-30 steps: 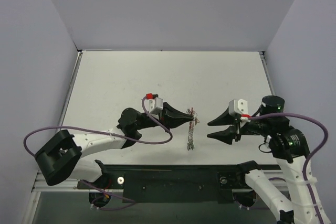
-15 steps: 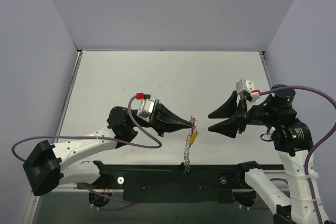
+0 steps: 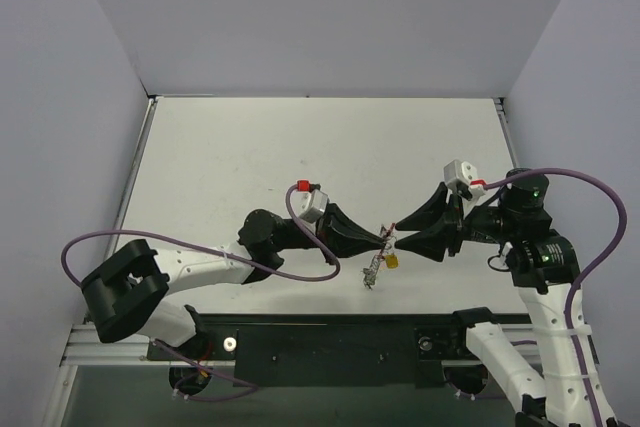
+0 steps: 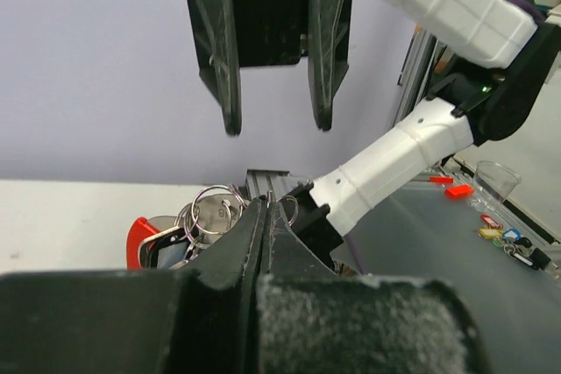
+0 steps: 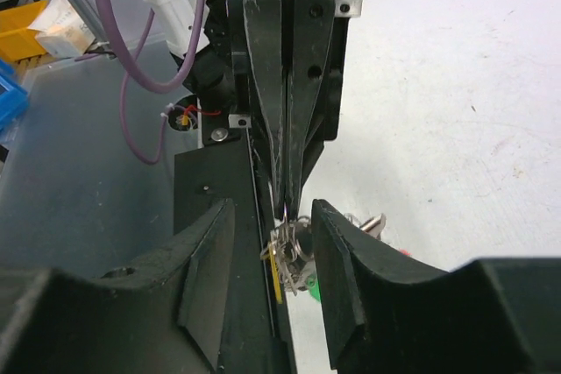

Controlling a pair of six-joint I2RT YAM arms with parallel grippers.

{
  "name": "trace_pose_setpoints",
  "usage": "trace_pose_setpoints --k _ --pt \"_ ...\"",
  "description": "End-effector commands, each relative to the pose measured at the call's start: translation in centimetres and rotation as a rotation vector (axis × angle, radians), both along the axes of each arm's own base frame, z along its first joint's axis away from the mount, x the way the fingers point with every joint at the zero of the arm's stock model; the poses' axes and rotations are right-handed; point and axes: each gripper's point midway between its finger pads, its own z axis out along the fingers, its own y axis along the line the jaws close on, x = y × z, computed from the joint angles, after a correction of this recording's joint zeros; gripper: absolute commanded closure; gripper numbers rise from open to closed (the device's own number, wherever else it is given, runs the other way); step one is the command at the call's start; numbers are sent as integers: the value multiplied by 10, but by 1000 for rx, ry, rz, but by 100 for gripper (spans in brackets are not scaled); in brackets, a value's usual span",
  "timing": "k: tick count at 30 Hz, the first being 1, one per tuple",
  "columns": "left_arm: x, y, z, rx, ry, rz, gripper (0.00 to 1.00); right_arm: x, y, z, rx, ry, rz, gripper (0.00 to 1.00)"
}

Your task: Put the keys on the keyring

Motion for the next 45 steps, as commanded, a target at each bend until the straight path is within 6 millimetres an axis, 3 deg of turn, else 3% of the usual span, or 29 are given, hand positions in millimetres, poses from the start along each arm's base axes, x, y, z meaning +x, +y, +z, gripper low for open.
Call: trace_pose_setpoints --k 1,9,12,16,20,23,27,36,45 --pt "-8 16 36 -200 -99 14 100 11 0 -7 -3 -66 33 67" --pt "-2 17 13 -118 -138 82 100 18 -5 -29 -32 -129 8 87" --pt "0 21 12 -117 -142 111 100 12 -4 -43 -34 -127 29 87" --pt "0 23 10 -121 -137 123 100 10 -4 -39 -50 -213 34 80" --pt "-1 24 12 -135 -133 137 100 5 -3 -47 -68 -211 60 81" --pt "-1 24 11 -137 -134 144 100 -10 -1 -55 -88 -213 114 82" --pt "-2 23 11 -138 -132 140 100 -10 0 -64 -117 -214 120 83" --pt "-6 20 10 -135 -123 136 100 -9 3 -56 -92 -191 117 82" --pt "-1 14 5 -95 -131 190 100 -8 4 -45 -94 -86 71 63"
